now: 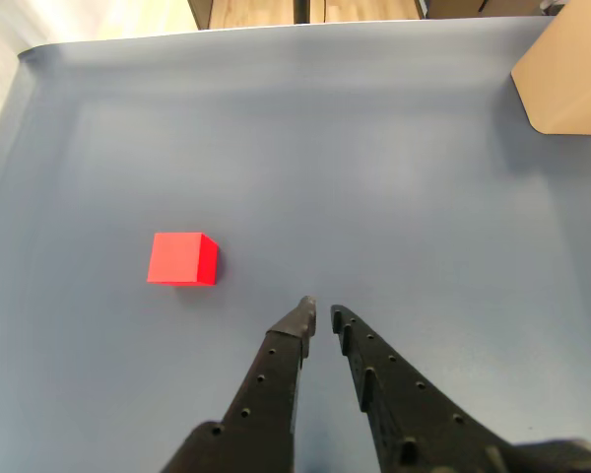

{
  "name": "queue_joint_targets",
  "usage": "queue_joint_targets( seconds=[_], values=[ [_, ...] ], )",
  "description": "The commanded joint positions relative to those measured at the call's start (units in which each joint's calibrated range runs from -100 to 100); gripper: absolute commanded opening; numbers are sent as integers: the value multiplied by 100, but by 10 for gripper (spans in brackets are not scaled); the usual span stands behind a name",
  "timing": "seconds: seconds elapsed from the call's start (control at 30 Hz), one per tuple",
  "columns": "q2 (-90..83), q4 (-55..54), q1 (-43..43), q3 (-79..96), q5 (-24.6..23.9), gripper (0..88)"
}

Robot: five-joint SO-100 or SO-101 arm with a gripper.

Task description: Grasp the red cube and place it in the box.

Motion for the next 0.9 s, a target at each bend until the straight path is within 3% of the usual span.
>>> queue_joint_targets(
  seconds=[0.0, 0.47, 0.87],
  values=[
    [343, 123, -229, -659, -49, 35],
    [1339, 451, -1018, -1727, -357, 91],
    [1894, 525, -1259, -2183, -474, 201]
  ],
)
